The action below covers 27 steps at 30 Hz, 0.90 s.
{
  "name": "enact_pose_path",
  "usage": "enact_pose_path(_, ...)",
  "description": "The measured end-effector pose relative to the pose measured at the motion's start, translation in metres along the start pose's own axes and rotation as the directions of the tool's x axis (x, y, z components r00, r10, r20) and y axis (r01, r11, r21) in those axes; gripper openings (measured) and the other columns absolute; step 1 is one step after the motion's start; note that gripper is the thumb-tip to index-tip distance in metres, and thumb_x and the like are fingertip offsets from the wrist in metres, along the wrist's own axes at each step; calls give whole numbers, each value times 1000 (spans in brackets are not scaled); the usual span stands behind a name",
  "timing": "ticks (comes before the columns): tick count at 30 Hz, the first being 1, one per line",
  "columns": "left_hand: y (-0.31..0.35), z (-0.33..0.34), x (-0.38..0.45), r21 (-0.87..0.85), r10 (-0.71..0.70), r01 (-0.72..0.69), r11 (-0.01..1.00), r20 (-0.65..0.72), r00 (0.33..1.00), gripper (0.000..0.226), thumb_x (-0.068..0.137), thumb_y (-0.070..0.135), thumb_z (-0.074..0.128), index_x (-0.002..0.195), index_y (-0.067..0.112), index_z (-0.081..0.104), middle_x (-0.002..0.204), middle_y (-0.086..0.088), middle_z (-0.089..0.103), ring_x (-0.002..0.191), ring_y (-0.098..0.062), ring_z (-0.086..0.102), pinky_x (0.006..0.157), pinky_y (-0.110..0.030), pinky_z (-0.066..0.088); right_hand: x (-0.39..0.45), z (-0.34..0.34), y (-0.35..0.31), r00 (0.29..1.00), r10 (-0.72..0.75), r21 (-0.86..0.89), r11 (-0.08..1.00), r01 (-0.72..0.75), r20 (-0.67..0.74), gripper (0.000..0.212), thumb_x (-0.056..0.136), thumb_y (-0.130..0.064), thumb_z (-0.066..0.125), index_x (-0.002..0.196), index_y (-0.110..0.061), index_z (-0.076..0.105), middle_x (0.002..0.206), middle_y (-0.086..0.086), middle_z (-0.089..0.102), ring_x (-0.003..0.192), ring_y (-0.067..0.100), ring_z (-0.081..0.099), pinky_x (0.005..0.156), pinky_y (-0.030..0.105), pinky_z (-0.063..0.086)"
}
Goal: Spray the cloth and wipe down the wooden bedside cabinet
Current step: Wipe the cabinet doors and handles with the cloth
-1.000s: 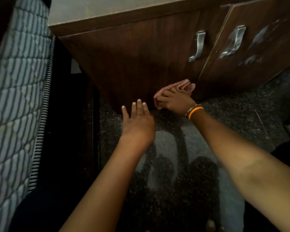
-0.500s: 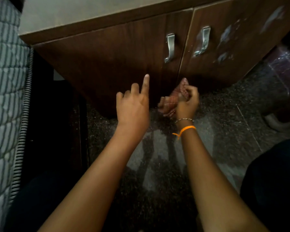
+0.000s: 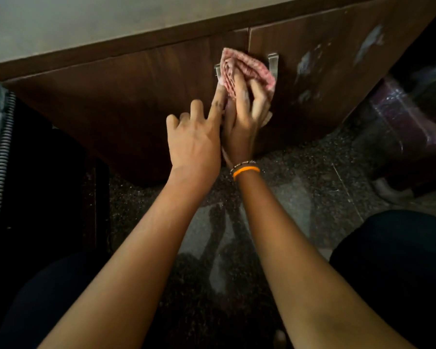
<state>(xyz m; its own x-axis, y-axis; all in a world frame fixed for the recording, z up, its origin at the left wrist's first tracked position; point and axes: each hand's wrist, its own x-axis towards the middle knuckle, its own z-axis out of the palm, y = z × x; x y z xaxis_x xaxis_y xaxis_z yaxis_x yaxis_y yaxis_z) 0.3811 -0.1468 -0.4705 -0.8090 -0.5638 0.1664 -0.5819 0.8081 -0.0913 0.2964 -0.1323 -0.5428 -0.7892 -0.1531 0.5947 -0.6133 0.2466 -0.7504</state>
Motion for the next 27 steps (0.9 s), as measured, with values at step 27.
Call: enact_pose_path(27,11,-20,9,-32,-81,91,995,240,967,93,87,16,54,146,34,-15,114,-10,61,102,-30,55,96,-45,30,43,-33,-21,880,383,340,897,-282,-282,23,82,-2,58,103,5,63,106,18,55,101,27,55,94,26,41)
